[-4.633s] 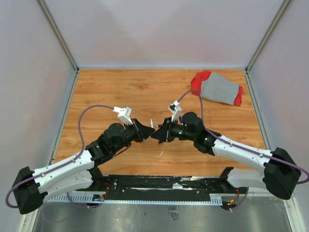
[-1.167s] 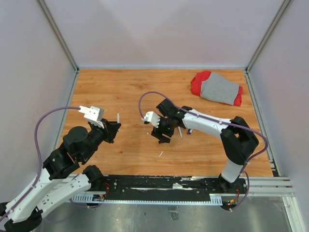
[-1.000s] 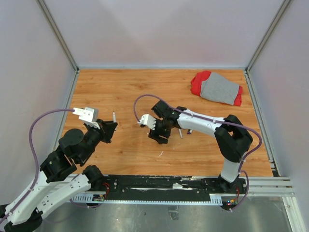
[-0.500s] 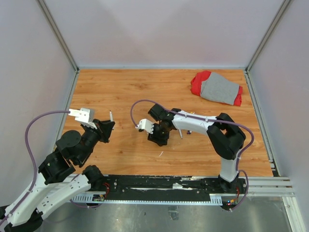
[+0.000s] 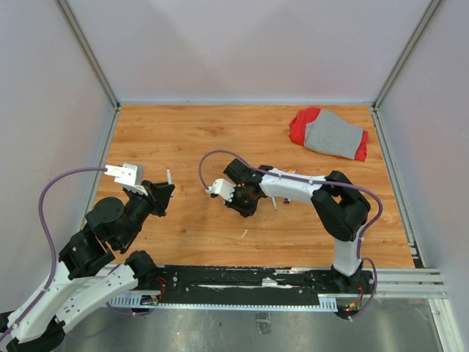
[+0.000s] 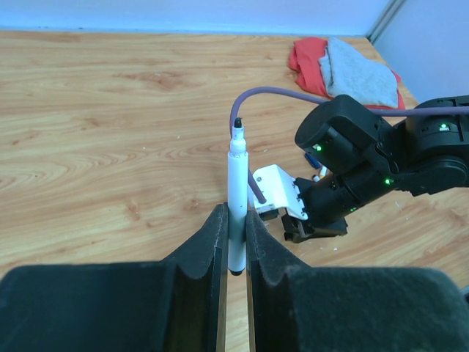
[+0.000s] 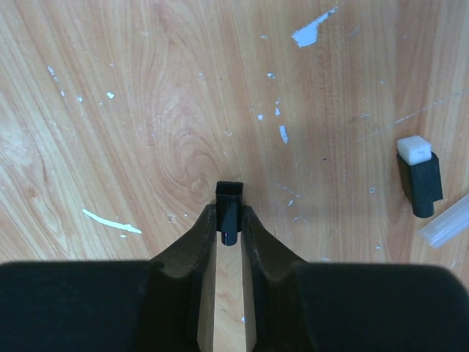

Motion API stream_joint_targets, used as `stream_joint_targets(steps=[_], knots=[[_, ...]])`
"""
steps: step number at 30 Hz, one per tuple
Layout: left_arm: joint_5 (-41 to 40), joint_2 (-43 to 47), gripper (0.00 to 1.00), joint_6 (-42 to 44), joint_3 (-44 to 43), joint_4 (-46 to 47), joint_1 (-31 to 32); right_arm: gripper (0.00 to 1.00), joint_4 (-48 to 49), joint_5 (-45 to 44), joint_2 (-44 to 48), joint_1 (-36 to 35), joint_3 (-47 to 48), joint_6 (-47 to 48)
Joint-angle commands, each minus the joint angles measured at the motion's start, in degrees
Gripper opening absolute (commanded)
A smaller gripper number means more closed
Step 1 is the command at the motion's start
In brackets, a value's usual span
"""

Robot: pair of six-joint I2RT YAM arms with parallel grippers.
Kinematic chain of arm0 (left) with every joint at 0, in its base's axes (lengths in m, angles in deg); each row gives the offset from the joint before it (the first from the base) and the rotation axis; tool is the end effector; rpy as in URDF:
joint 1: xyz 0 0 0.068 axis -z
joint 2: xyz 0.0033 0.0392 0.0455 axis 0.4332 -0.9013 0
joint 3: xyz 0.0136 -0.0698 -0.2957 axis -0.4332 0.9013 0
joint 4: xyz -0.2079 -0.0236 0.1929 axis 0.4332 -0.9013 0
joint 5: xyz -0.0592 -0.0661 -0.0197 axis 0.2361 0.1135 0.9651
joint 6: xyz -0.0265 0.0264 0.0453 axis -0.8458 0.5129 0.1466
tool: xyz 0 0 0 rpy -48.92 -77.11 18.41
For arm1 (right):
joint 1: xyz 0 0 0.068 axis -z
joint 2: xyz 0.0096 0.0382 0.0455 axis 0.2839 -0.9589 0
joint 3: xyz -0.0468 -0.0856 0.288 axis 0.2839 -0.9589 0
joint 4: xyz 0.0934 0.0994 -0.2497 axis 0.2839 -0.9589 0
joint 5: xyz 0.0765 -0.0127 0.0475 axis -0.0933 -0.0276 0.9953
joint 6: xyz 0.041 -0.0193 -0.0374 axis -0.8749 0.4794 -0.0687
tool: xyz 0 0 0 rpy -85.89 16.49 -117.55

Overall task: Insert the pens into the pen caps
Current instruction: Insert the pen cap onto the pen.

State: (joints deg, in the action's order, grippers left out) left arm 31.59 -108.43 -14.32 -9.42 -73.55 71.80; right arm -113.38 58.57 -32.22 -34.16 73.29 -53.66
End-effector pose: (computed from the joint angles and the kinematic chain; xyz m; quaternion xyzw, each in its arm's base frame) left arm 0.0669 -0.0443 0.3738 0.0494 0.7476 -0.2022 0.6307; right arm 0.2545 0.3261 0.1771 -0.6071 0.7603 0.1585 0.1681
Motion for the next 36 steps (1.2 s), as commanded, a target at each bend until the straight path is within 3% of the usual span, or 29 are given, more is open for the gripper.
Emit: stream_joint_targets(steps=[1,5,13,18,21,27,36], knots=[[-0.07,-0.02,0.01,0.06,0.43,0.85,-0.34,0.08,0.27,-6.09,-1.89,-0.85,0.34,-6.38],[-0.32,0.81,0.01,0.18,0.56,0.83,-0.28,0.01,0.63,-7.75,-0.83,-0.85,-0.87,-13.11],[-0.46,0.92,0.01,0.25,0.7,1.02,-0.31,0.01,0.71,-19.27,5.16,-0.85,-6.97,-36.08],[-0.46,0.38,0.01,0.25,0.69,0.94,-0.26,0.03,0.78,-20.18,7.76,-0.85,-10.98,-44.67],[-0.41,0.27,0.0,0.27,0.69,0.92,-0.32,0.06,0.36,-20.08,7.63,-0.94,-11.7,-45.74],[-0.22,-0.16,0.01,0.33,0.69,1.02,-0.33,0.27,1.34,-20.02,7.38,-1.15,-11.42,-43.27],[-0.21,-0.5,0.01,0.31,0.69,1.02,-0.3,0.33,3.81,-18.86,4.57,-1.29,-9.84,-38.24]])
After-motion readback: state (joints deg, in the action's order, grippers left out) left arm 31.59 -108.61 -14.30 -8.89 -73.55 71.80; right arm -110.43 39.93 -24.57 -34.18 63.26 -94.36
